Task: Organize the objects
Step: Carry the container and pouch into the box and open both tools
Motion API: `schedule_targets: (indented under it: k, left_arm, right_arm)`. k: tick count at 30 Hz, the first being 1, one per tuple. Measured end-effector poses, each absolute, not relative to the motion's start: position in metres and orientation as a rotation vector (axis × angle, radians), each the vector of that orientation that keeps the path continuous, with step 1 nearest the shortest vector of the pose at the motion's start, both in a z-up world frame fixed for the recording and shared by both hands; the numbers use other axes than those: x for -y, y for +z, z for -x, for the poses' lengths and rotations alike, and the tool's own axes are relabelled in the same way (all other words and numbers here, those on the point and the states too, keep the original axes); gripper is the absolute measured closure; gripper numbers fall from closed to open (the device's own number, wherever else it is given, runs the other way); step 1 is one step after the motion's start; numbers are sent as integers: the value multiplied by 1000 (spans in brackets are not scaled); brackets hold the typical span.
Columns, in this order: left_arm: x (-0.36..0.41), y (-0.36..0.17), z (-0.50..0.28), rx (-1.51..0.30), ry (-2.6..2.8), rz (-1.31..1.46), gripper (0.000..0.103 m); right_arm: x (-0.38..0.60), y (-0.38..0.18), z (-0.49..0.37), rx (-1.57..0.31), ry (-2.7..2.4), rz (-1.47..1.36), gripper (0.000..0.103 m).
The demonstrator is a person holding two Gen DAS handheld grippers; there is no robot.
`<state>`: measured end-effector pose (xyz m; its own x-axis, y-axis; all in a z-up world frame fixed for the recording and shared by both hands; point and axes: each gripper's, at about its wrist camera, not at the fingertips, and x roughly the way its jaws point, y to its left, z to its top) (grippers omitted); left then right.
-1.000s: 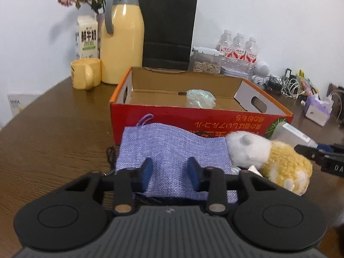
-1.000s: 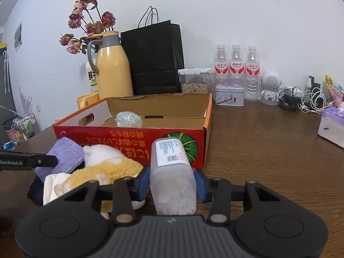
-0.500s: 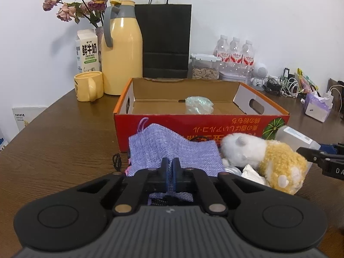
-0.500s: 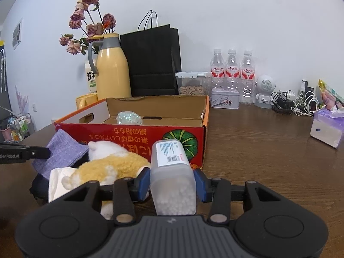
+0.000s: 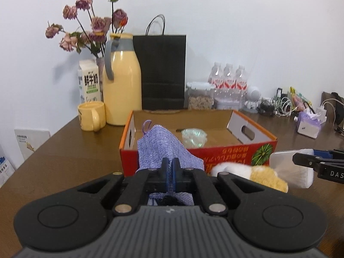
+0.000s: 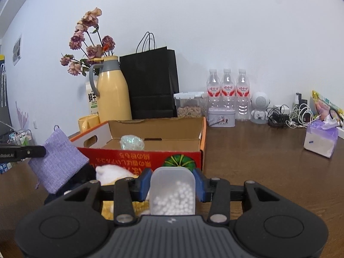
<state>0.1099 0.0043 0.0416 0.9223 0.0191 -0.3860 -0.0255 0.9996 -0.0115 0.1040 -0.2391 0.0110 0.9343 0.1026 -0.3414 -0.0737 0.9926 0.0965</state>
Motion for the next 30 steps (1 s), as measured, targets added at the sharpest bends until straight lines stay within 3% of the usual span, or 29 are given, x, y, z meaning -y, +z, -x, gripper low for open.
schedule_targets:
  k: [18,30]
  left_arm:
    - [-4,99,-155,-248,-36,26,100]
    - [-19,65,-270,-363,25,102,100]
  right_arm:
    - [211,87,-158,-241,135,-41,62]
    - [205,69,-287,-360,147,-133,62]
